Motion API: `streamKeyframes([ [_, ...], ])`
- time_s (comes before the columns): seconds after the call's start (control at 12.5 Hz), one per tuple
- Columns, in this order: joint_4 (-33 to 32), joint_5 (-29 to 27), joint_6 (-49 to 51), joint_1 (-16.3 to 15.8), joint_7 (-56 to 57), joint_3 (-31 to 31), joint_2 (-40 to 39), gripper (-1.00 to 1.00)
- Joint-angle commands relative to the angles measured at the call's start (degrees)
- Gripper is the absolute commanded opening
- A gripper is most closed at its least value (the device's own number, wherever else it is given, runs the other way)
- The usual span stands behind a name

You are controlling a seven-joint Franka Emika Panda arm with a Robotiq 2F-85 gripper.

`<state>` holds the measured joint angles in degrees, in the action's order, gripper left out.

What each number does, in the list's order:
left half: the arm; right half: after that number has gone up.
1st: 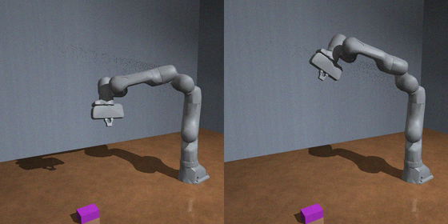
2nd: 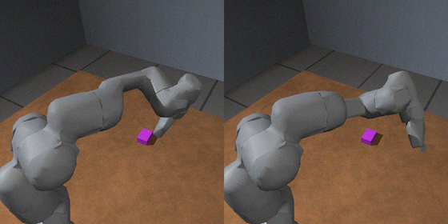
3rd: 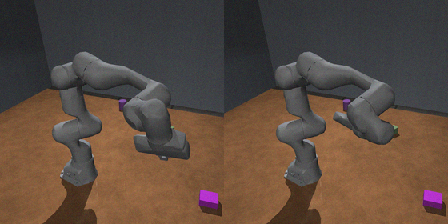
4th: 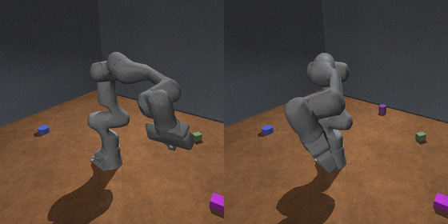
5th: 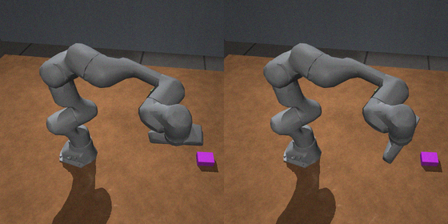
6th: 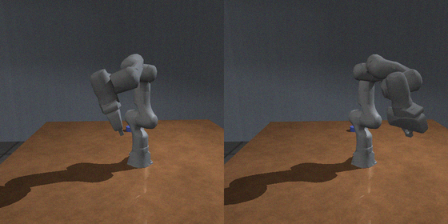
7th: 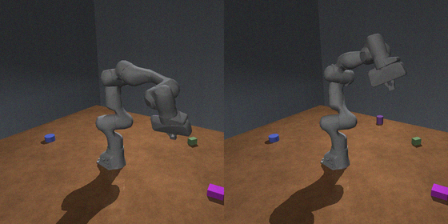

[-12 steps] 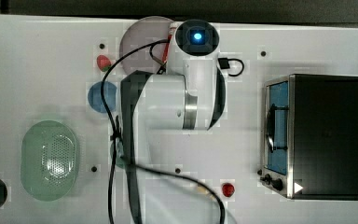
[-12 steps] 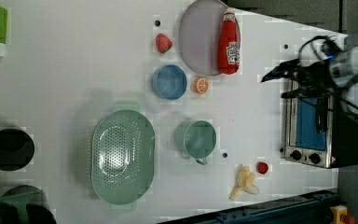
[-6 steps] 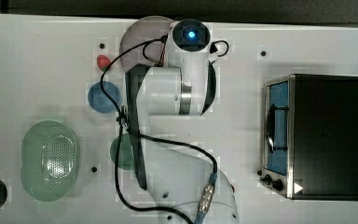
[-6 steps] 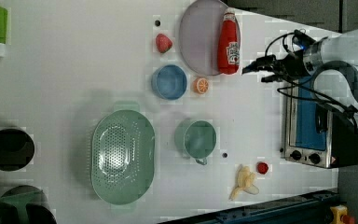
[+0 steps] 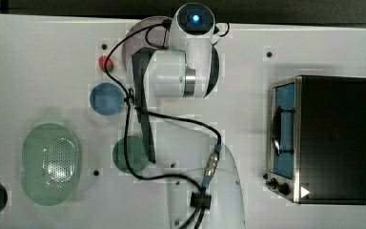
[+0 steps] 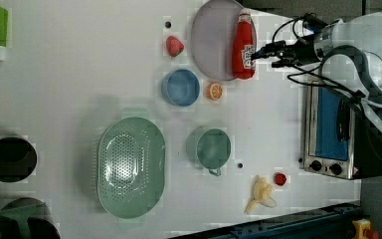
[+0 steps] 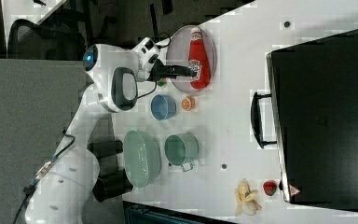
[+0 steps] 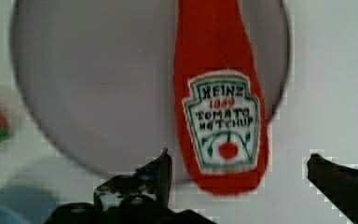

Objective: Pick ketchup from plate and place it on table.

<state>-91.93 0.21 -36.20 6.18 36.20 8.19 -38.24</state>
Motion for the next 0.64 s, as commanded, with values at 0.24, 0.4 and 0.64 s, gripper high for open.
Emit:
streamKeyframes([
  [0.24,5.0,1.9,-4.4,-1.4,6.8,0.0,-7.2,1.00],
  [0.4,5.6,3.0,-7.3,-1.5,6.8,-0.1,-9.4,1.00],
  [0.64,6.1,3.9,-11.7,-1.8,6.8,-0.2,-11.6,1.00],
])
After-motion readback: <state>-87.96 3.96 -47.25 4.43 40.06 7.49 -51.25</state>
